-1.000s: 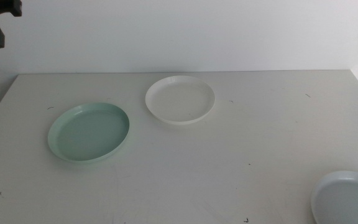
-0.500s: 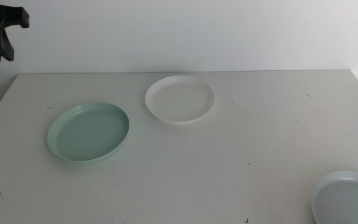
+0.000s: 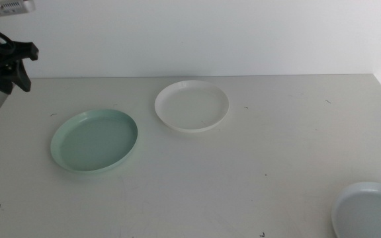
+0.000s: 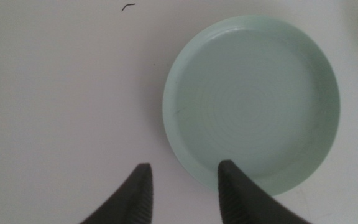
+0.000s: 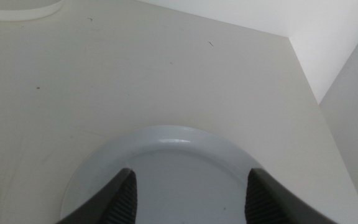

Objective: Stack the three bowls on top of each other.

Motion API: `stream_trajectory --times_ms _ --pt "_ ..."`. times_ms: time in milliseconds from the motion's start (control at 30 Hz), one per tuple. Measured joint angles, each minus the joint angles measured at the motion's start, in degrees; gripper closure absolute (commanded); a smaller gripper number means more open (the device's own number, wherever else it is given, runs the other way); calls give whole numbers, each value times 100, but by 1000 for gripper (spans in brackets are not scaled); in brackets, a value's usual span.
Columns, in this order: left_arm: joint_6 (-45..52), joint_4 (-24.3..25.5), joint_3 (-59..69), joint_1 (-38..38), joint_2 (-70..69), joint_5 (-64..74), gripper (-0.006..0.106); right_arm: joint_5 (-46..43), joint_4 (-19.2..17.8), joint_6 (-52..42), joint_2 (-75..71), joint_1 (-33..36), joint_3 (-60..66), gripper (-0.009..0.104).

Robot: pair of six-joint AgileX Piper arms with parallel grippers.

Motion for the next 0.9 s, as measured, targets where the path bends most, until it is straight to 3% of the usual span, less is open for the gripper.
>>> stream_trajectory --times_ms 167,400,600,900 --pt "210 -5 0 0 519 -300 29 0 0 0 0 0 0 50" --pt "576 -212 -4 0 1200 -550 20 0 0 0 0 0 0 50" --pt "994 -360 -4 0 1733 -741 6 0 0 0 0 0 0 50" --pt "1165 -503 -22 0 2288 -1022 2 0 0 0 0 0 0 50"
